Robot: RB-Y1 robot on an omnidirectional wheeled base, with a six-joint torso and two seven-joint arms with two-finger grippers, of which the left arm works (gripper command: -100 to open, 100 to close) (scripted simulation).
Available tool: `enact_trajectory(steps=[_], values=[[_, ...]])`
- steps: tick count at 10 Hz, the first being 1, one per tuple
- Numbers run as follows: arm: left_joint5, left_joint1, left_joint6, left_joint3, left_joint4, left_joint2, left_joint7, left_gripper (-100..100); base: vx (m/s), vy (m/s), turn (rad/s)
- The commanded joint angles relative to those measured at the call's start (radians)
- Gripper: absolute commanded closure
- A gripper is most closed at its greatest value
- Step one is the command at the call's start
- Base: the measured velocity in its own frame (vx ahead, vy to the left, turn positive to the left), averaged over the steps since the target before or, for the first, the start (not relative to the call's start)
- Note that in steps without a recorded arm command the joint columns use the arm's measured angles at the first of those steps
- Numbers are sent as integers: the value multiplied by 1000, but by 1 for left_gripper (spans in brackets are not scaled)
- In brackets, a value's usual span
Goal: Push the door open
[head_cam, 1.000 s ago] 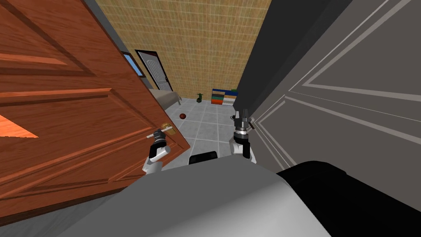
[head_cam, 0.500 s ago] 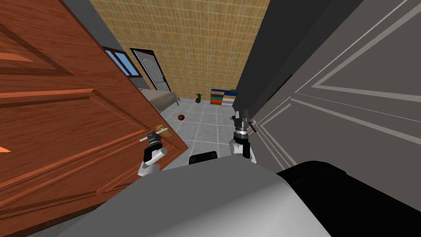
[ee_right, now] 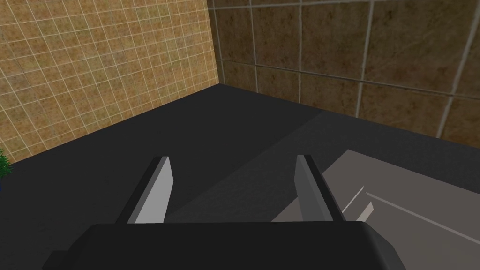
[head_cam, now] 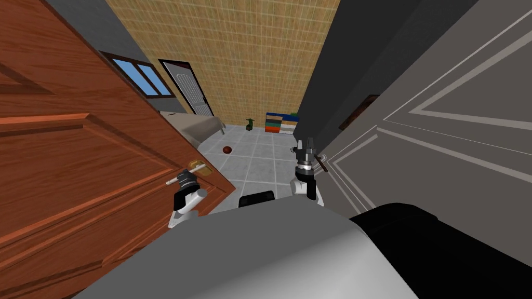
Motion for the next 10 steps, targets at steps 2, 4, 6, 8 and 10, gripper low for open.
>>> enact_trajectory(steps=[2, 4, 6, 8, 10], values=[[46, 16, -17, 45, -3, 14, -26, 100, 169, -14, -37], [73, 26, -18, 72, -11, 8, -48, 100, 149, 3, -24], [104, 37, -19, 103, -19, 0, -72, 100, 149, -3, -28], [123, 43, -19, 121, -24, -6, -87, 100, 131, 5, -14], [142, 50, -20, 140, -30, -14, -101, 100, 193, -2, 0]])
